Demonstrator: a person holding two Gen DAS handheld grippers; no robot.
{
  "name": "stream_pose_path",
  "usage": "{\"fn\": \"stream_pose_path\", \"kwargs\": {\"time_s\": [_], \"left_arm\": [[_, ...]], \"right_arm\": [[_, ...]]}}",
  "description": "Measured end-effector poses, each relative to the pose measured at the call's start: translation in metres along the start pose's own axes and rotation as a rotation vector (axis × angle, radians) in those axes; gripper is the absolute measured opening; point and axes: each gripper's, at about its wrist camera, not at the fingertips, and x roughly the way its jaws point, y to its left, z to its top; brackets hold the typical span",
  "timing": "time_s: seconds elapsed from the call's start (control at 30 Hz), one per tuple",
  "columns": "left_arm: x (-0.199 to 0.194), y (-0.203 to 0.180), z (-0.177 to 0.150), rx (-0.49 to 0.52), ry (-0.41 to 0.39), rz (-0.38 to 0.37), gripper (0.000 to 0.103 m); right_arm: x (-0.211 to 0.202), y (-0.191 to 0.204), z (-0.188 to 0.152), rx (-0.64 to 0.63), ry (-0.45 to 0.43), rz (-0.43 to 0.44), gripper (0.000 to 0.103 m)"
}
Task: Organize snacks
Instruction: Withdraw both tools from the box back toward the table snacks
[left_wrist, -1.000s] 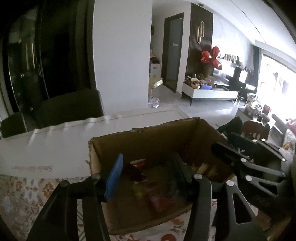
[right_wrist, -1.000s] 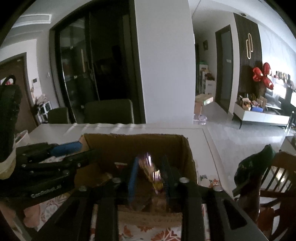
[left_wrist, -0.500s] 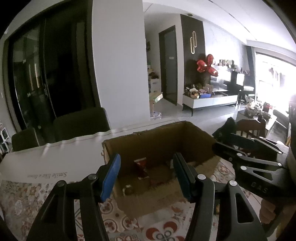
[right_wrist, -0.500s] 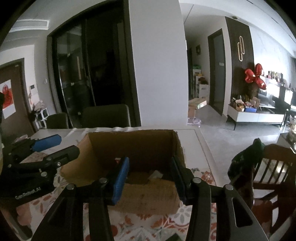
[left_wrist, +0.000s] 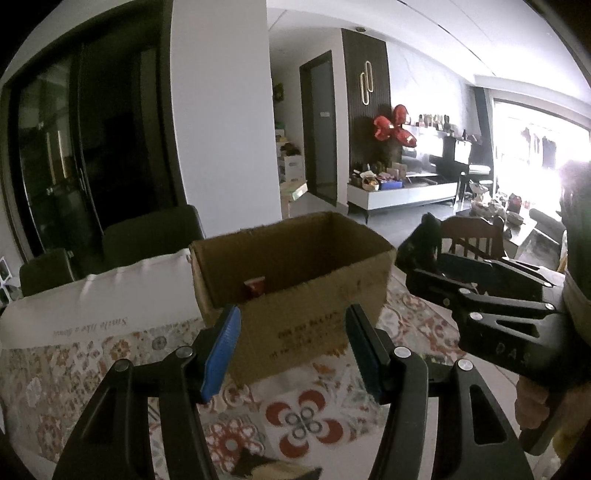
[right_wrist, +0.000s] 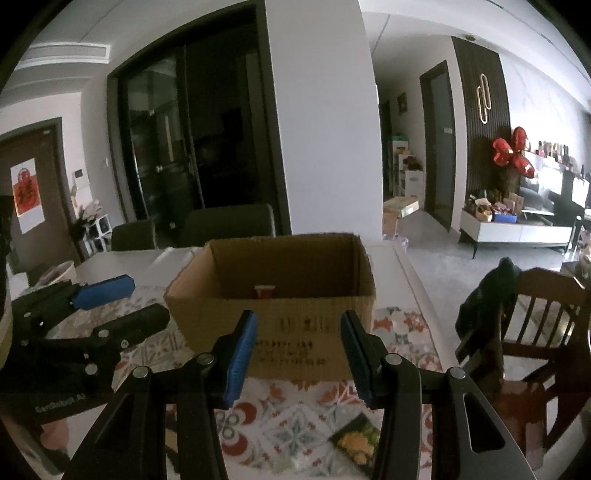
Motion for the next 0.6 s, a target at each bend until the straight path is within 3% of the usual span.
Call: {"fn": "stream_pose_path", "kwargs": {"time_s": [0.3,0.6], "left_arm": [[-0.018,-0.021,-0.031,0.048,0.006,0.005,0.058],[-0.03,-0.04,-0.068,0.088,0.072,-0.021,0.058]], "right_arm": [[-0.016,0.005,-0.031,-0.022,0.048,0.032,0.048],[-0.024,0.004,-0.067,-0.051,0.128,0.041,0.048]]}}
